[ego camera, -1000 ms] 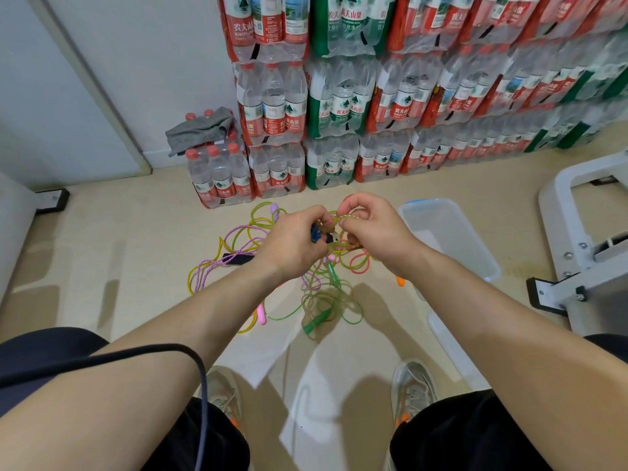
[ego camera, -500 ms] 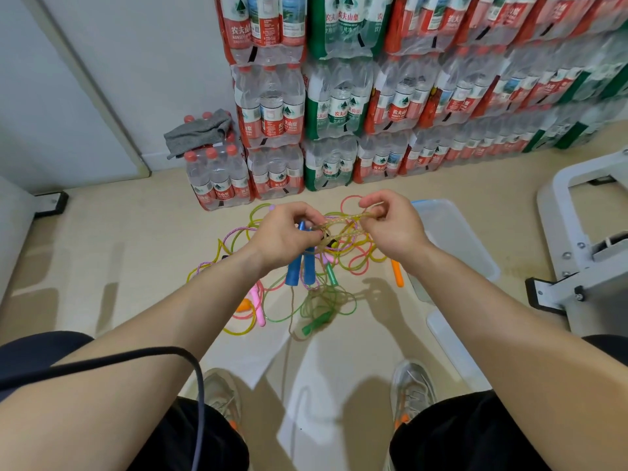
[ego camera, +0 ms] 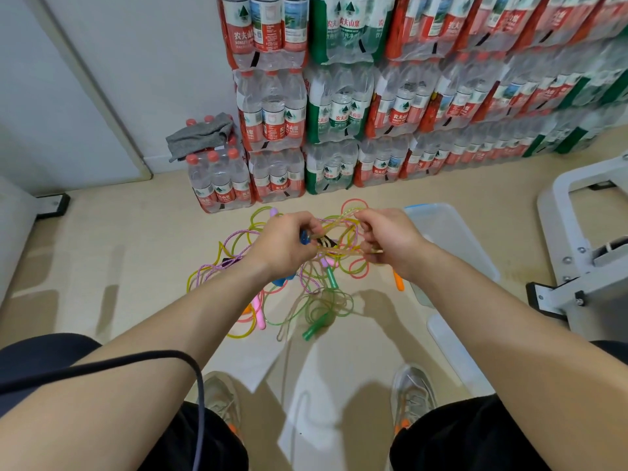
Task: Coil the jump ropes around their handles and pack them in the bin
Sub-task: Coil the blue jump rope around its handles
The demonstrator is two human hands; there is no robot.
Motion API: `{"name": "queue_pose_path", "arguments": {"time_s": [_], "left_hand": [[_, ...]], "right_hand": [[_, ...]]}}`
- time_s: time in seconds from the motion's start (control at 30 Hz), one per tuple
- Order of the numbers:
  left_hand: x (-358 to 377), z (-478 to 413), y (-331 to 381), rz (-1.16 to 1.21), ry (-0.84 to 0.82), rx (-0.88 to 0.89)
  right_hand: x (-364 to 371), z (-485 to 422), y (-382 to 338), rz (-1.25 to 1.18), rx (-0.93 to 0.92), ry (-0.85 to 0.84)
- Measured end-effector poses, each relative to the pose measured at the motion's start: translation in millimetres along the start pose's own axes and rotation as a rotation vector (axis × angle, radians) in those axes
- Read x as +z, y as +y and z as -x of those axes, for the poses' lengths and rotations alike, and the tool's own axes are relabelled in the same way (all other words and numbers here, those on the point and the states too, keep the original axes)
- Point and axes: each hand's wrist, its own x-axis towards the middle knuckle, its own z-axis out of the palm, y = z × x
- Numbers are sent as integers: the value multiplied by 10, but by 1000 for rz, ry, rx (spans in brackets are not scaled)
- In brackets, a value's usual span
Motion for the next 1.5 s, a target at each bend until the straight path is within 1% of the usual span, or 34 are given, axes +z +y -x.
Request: {"name": "queue_pose_path", "arguments": {"time_s": [0.1, 0.13, 0.17, 0.2, 0.23, 0.3, 0.33, 0.37, 0.4, 0.43, 0.5, 0.57, 0.63, 0.73, 0.77, 0.83, 0.87, 0.9, 1.0, 1.1, 1.17, 1.23, 1.3, 1.33, 1.4, 1.43, 1.47, 1.5], "left_hand": [[8, -8, -87, -122, 4, 15], [6, -17, -114, -140, 18, 4], [1, -25, -131, -133, 36, -13], [-8, -36, -140, -106, 48, -35], [-16, -48, -143, -70, 55, -54], [-27, -72, -149, -1, 54, -79], [-28, -81, -151, 19, 49, -84], [-27, -86, -150, 23, 48, -83], [-22, -88, -151, 16, 53, -82], [-15, -95, -161, 13, 60, -84], [-9, -97, -179, 2, 67, -86], [-15, -88, -206, -59, 62, -67], [-34, -76, -243, -186, 59, -40], [-83, -50, -236, -329, 75, -35], [-95, -60, -232, -341, 85, -33], [-116, -70, -205, -305, 100, -40], [-127, -79, -194, -251, 102, -60], [-140, -90, -196, -185, 99, -81], [-168, -111, -183, -82, 72, -82], [-172, -122, -158, -53, 100, -36], [-159, -124, -154, -9, 118, -49], [-147, -127, -160, 17, 132, -70], [-153, -125, -184, 3, 140, -84], [-163, -117, -205, -33, 144, -87], [-190, -94, -261, -132, 141, -92], [-201, -88, -289, -181, 133, -92], [-206, -81, -312, -217, 125, -90], [-205, -73, -328, -232, 123, -87]], "right_hand": [[-44, -18, -32, 486, -188, 130], [-56, -7, -53, 606, -246, 170], [-63, 9, -70, 655, -284, 198], [-61, 26, -79, 644, -308, 211], [-65, 23, -77, 541, -314, 203], [-92, 34, -106, 97, -272, 123], [-113, 45, -123, -142, -236, 61], [-133, 53, -134, -326, -196, -12], [-148, 57, -144, -423, -166, -68], [-160, 53, -144, -429, -152, -96], [-162, 18, -110, -261, -153, -77], [-155, -20, -70, 4, -147, -15], [-179, -26, -68, 337, -178, 31], [-234, 10, -85, 911, -279, 31], [-245, 20, -78, 1040, -270, 36], [-265, 22, -58, 1140, -258, 73], [-289, 5, -45, 1100, -261, 90], [-314, -18, -26, 984, -263, 102], [-357, -21, -17, 465, -228, 138], [-355, 18, 6, 96, -88, 113], [-335, 35, 33, -48, 27, 73], [-320, 43, 71, -56, 97, 42], [-328, 37, 87, 81, 99, 57], [-350, 20, 91, 197, 60, 86], [-422, 0, 82, 513, -64, 156], [-458, -10, 85, 714, -121, 198], [-486, -15, 94, 909, -160, 246], [-498, -11, 98, 1036, -187, 280]]}}
